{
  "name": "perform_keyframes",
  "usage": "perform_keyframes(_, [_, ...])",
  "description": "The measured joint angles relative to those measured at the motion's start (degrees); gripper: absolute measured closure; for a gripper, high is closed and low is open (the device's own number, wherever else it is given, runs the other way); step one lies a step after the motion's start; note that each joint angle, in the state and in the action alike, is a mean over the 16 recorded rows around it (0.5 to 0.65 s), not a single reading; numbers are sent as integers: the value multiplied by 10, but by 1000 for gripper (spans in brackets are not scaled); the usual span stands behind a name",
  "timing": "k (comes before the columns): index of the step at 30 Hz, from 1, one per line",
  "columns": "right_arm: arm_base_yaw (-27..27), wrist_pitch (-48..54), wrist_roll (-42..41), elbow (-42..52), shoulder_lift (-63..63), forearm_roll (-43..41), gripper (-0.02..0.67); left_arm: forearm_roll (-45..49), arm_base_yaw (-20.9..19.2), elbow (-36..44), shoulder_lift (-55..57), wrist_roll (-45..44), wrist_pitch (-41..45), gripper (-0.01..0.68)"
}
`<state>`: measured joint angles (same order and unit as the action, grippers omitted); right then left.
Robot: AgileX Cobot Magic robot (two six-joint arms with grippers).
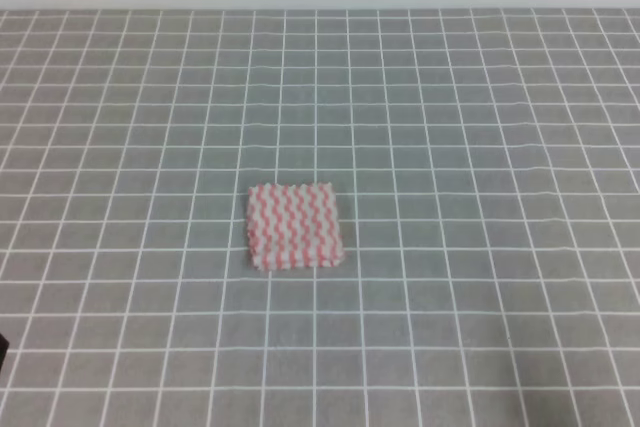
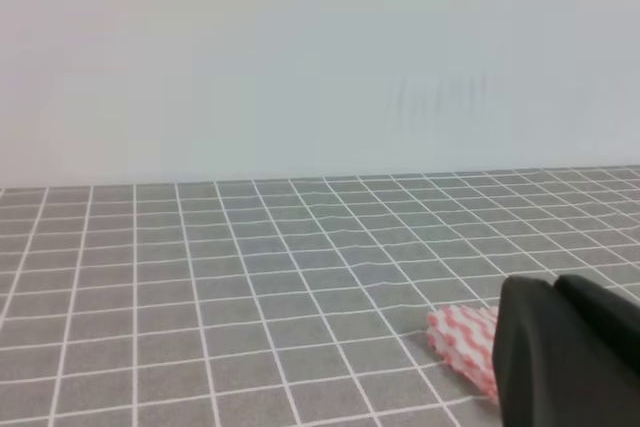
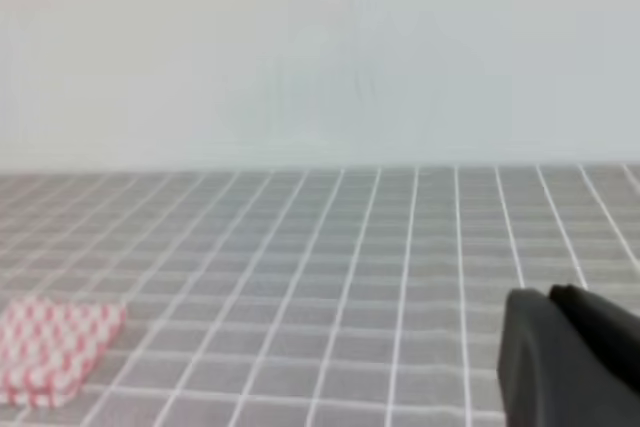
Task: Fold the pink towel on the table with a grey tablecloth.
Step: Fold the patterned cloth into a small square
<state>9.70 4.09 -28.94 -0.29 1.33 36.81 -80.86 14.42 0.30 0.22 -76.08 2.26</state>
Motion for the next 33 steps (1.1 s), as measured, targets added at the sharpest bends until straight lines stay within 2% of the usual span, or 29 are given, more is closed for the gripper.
perform_keyframes(10, [-15, 29, 16, 13, -28, -29, 664, 0, 0, 0, 1, 0, -1, 673])
perform_keyframes(24, [-15, 126, 169, 14, -28, -218, 664, 0, 0, 0, 1, 0, 0, 673])
perform_keyframes(33, [-15, 138, 179, 13, -28, -230, 664, 0, 0, 0, 2, 0, 0, 674])
